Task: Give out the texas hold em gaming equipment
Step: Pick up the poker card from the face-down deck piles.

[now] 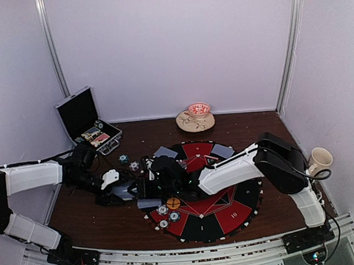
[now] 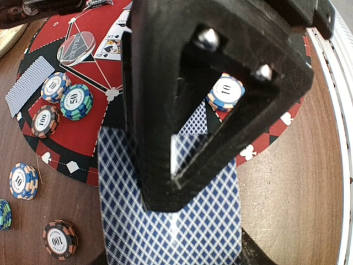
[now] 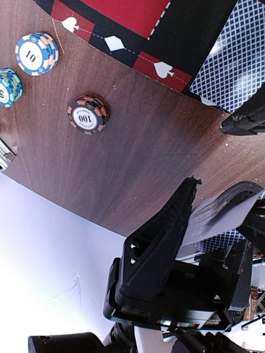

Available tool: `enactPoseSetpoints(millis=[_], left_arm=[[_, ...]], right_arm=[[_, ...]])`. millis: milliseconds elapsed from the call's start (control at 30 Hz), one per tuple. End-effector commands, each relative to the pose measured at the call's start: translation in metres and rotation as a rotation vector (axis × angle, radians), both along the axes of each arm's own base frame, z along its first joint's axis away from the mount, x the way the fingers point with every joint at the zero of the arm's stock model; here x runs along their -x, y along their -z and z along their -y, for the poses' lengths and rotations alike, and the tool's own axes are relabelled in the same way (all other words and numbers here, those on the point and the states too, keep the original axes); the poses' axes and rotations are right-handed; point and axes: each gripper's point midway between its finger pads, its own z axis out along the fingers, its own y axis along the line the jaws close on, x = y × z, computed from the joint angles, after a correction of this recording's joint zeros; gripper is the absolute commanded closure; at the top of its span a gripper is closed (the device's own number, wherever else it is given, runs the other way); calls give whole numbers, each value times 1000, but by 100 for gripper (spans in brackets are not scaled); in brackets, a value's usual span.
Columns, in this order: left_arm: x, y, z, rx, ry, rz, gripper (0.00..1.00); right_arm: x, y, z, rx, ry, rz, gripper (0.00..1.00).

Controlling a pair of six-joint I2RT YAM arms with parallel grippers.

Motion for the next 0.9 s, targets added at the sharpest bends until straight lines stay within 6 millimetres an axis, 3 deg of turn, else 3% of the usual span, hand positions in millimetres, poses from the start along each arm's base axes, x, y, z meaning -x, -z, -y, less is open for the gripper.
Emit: enactPoseSetpoints(millis=[0, 233, 400, 567, 800, 867], left_arm=[[7, -5, 7, 41, 39, -11, 47], [6, -2, 6, 35, 35, -12, 47], [6, -2, 6, 35, 34, -15, 47], [6, -2, 6, 34, 33, -15, 47], [5, -1, 6, 33, 33, -17, 47], [6, -1, 6, 33, 34, -17, 47]], right_arm=[[-21, 0, 20, 43, 70, 24, 56], [-1, -40, 5, -75, -27, 50, 63], [3, -55, 5, -91, -43, 76, 64], [6, -61, 2, -101, -69, 90, 64], [8, -53, -5, -63, -105, 98, 65], [7, -52, -6, -50, -110, 106, 71]])
